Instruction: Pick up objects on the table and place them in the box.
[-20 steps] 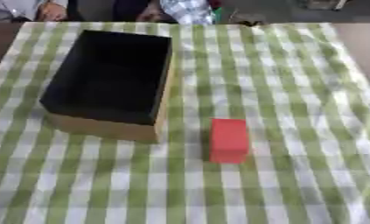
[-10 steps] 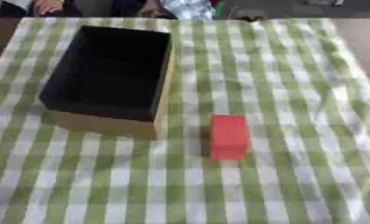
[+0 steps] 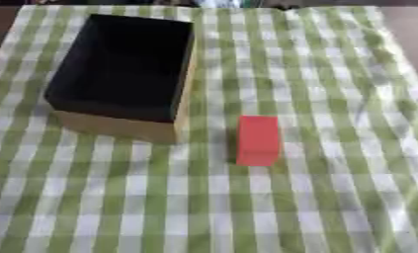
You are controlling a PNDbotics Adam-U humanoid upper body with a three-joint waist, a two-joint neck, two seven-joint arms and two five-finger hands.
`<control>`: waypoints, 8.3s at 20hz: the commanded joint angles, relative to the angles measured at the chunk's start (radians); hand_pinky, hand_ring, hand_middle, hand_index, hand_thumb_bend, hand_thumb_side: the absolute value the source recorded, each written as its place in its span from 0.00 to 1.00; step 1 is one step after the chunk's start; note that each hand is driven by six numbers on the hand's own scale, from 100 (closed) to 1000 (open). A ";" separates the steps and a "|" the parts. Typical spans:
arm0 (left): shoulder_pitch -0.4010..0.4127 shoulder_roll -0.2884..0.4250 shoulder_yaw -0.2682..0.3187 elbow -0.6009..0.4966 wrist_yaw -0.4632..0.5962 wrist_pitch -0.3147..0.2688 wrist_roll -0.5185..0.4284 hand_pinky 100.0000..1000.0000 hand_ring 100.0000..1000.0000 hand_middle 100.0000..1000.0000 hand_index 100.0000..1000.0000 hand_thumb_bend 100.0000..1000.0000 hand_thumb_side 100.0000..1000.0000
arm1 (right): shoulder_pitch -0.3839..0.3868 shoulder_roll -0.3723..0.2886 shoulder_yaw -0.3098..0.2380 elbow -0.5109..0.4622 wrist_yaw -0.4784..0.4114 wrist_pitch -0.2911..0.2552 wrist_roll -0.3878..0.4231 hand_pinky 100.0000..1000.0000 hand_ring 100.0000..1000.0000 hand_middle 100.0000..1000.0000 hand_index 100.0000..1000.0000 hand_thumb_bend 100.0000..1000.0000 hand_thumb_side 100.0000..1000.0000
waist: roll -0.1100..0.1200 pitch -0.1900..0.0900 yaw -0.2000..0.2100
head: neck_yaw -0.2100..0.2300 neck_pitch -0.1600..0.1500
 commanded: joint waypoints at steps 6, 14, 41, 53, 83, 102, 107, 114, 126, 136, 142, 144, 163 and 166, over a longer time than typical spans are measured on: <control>0.002 0.036 -0.003 -0.015 -0.005 0.001 -0.013 0.60 0.71 0.66 0.60 0.00 0.78 | -0.120 -0.183 0.128 -0.017 0.095 0.156 0.234 0.79 0.87 0.73 0.91 0.00 0.73 | -0.014 -0.055 0.001 | -0.014 0.008; 0.005 0.041 -0.010 -0.015 0.000 0.004 -0.020 0.60 0.71 0.66 0.60 0.00 0.78 | -0.323 -0.170 0.317 -0.017 0.264 0.262 0.573 0.80 0.89 0.78 0.93 0.00 0.72 | -0.016 -0.059 0.000 | -0.022 -0.002; 0.012 0.032 -0.017 -0.015 0.015 0.003 -0.030 0.60 0.71 0.67 0.60 0.00 0.77 | -0.557 0.091 0.594 -0.017 0.527 0.483 0.948 0.80 0.89 0.76 0.95 0.00 0.87 | -0.016 -0.059 -0.003 | -0.020 -0.020; 0.013 0.036 -0.017 -0.015 0.016 0.004 -0.033 0.60 0.71 0.67 0.60 0.00 0.77 | -0.518 0.039 0.574 -0.017 0.425 0.426 1.054 0.91 1.00 0.86 1.00 0.19 0.73 | -0.017 -0.057 -0.008 | -0.011 -0.021; 0.010 0.031 -0.024 -0.015 0.018 0.008 -0.048 0.60 0.71 0.66 0.60 0.00 0.76 | -0.287 0.019 0.580 0.077 0.515 0.396 1.208 0.96 1.00 0.94 1.00 0.33 0.74 | -0.013 -0.048 0.004 | -0.015 -0.024; 0.008 0.022 -0.026 -0.015 0.029 0.011 -0.054 0.59 0.71 0.65 0.59 0.00 0.76 | -0.243 0.101 0.605 0.273 0.520 0.352 1.193 0.93 1.00 0.87 1.00 0.31 0.69 | -0.008 -0.034 0.018 | -0.021 -0.031; 0.008 0.019 -0.026 -0.015 0.033 0.011 -0.056 0.59 0.71 0.65 0.59 0.00 0.76 | -0.236 0.124 0.610 0.298 0.534 0.345 1.181 0.90 0.98 0.79 1.00 0.25 0.57 | -0.009 -0.033 0.021 | -0.022 -0.034; 0.006 0.018 -0.025 -0.015 0.032 0.010 -0.056 0.59 0.71 0.65 0.59 0.00 0.77 | -0.232 0.142 0.614 0.316 0.561 0.358 1.143 0.81 0.82 0.64 0.90 0.07 0.30 | -0.010 -0.035 0.024 | -0.026 -0.032; 0.010 0.021 -0.023 -0.015 0.032 0.014 -0.060 0.59 0.71 0.65 0.59 0.00 0.77 | -0.241 0.016 0.493 0.031 0.454 0.476 1.077 0.77 0.77 0.60 0.81 0.00 0.45 | -0.011 -0.035 0.018 | -0.029 -0.031; 0.009 0.020 -0.023 -0.015 0.035 0.017 -0.066 0.59 0.71 0.65 0.59 0.00 0.77 | -0.291 0.011 0.412 -0.015 0.399 0.530 1.053 0.78 0.78 0.64 0.78 0.00 0.18 | -0.011 -0.034 0.018 | -0.031 -0.037; 0.004 0.018 -0.028 -0.015 0.038 0.016 -0.070 0.59 0.71 0.65 0.59 0.00 0.77 | -0.463 0.085 0.430 0.034 0.387 0.543 1.054 0.78 0.77 0.61 0.77 0.00 0.20 | -0.011 -0.033 0.023 | -0.060 -0.039; 0.000 0.017 -0.030 -0.015 0.040 0.014 -0.071 0.59 0.71 0.65 0.59 0.00 0.77 | -0.528 0.140 0.447 0.094 0.399 0.537 1.065 0.78 0.77 0.61 0.77 0.00 0.21 | -0.011 -0.032 0.027 | -0.076 -0.039; -0.065 -0.012 -0.058 -0.015 0.062 -0.010 -0.090 0.60 0.72 0.65 0.59 0.00 0.77 | -0.740 0.654 0.377 0.887 0.659 0.289 0.927 0.79 0.78 0.62 0.79 0.00 0.34 | -0.019 0.007 0.115 | -0.191 -0.068; -0.069 -0.015 -0.062 -0.015 0.066 -0.011 -0.094 0.60 0.72 0.65 0.59 0.00 0.77 | -0.742 0.692 0.347 0.967 0.695 0.232 0.918 0.81 0.80 0.65 0.82 0.00 0.39 | -0.025 0.011 0.125 | -0.201 -0.068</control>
